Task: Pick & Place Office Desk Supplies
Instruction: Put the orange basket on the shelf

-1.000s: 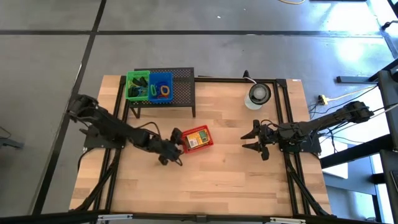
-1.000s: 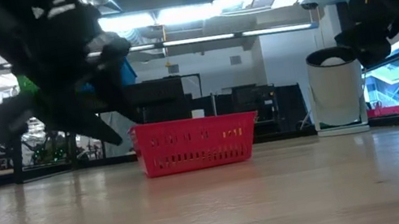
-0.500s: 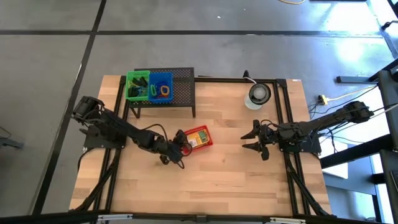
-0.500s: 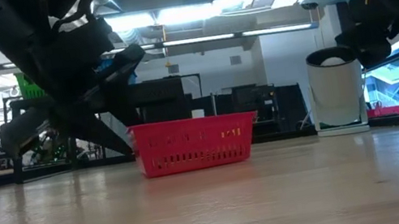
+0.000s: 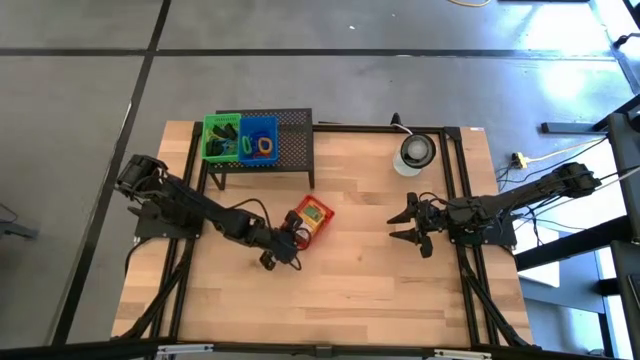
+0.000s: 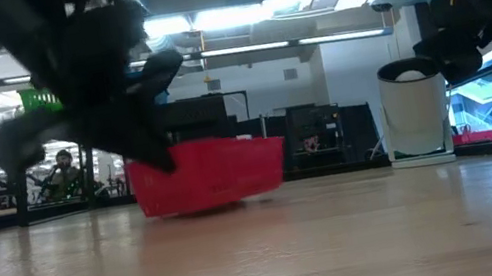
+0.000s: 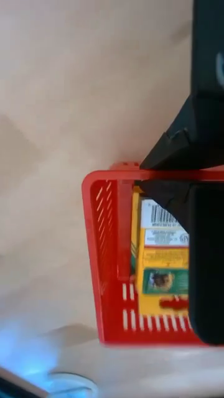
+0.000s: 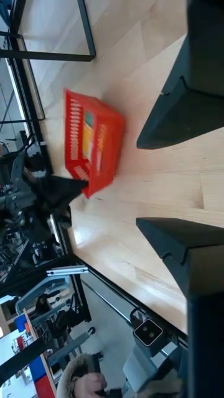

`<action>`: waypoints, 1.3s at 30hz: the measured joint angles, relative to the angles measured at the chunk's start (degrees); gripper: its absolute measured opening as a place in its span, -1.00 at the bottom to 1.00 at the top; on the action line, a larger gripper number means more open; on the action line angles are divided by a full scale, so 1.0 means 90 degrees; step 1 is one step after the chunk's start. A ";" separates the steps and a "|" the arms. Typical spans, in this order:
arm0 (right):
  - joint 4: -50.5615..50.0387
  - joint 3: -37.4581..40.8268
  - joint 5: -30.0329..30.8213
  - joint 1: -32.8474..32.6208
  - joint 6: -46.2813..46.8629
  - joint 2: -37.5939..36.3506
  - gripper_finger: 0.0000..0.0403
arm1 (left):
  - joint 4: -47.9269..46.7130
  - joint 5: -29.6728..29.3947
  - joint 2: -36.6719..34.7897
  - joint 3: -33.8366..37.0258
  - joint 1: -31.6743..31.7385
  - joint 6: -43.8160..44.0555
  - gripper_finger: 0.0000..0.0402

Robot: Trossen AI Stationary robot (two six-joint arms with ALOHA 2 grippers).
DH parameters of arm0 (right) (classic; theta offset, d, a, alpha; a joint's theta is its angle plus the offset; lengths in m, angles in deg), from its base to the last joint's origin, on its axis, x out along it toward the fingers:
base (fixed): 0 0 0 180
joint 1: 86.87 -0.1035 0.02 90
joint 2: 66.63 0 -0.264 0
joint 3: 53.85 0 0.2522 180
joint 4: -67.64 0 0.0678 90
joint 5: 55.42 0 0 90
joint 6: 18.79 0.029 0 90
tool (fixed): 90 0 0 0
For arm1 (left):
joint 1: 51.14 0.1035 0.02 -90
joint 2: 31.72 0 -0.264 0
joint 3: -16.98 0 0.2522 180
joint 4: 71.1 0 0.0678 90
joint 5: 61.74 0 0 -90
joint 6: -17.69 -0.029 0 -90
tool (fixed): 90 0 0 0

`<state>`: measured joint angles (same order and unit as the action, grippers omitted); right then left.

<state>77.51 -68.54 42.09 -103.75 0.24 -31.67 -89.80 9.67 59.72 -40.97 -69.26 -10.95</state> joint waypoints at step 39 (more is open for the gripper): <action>-0.0010 0.0000 0.0002 0.0001 -0.0005 0.0000 -0.05 | -0.4661 -0.0939 -0.0002 -0.4423 0.2478 0.0770 -0.96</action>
<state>77.43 -68.54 42.11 -103.74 0.19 -31.67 -131.74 1.22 59.70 -80.77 -46.96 -4.02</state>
